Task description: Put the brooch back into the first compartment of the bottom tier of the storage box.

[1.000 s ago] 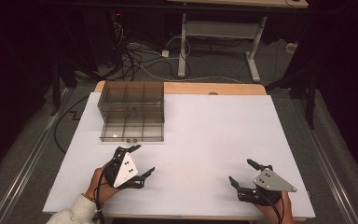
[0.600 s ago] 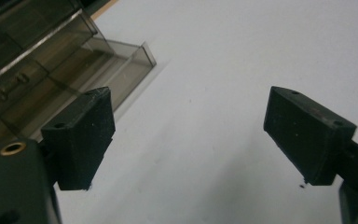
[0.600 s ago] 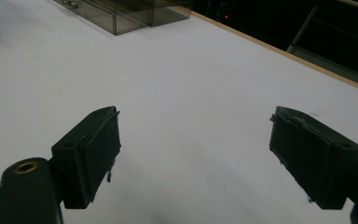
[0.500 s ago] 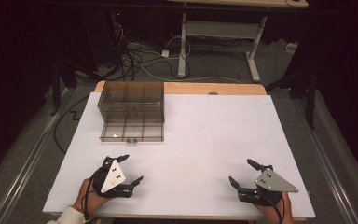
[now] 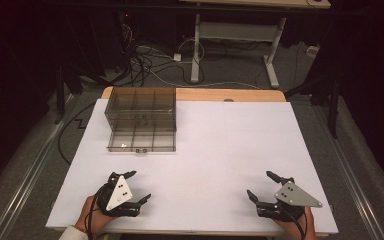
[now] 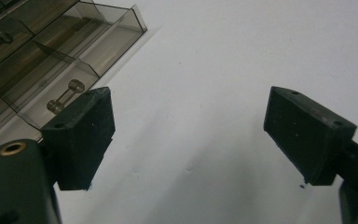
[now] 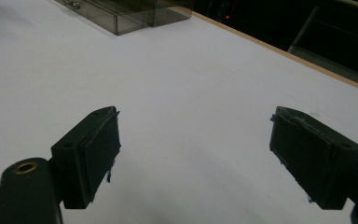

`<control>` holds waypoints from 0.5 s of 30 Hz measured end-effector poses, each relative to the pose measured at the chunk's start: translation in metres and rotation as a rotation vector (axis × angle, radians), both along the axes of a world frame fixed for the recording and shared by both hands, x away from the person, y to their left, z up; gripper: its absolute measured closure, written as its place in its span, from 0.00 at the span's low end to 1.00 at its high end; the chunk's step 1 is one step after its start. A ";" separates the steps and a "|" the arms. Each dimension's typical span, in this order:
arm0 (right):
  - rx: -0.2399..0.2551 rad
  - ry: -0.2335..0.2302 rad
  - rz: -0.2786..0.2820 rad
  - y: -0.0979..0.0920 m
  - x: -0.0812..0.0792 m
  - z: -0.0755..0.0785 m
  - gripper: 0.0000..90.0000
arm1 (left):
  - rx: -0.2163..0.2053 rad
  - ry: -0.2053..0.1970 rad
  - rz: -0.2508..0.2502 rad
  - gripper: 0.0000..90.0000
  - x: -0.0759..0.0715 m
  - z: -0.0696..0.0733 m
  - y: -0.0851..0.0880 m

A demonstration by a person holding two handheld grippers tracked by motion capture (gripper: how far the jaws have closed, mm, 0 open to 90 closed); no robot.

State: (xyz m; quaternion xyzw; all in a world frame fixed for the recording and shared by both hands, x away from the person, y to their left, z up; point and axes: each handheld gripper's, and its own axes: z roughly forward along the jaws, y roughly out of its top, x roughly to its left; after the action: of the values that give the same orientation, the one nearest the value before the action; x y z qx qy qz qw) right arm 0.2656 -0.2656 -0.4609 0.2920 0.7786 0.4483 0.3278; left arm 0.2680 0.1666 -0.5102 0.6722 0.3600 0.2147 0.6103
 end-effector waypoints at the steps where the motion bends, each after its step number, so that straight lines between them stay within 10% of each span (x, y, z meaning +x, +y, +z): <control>1: 0.001 0.000 0.000 0.000 0.000 0.000 0.18 | -0.003 0.004 -0.003 0.18 0.000 0.000 0.000; 15: -0.001 0.008 -0.004 0.000 0.001 -0.001 0.18 | 0.002 0.004 -0.007 0.18 0.003 0.001 0.001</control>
State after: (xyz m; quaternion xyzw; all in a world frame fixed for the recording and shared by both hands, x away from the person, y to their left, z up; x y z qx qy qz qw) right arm 0.2665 -0.2657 -0.4617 0.2951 0.7796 0.4461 0.3258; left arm 0.2705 0.1679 -0.5095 0.6744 0.3586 0.2115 0.6098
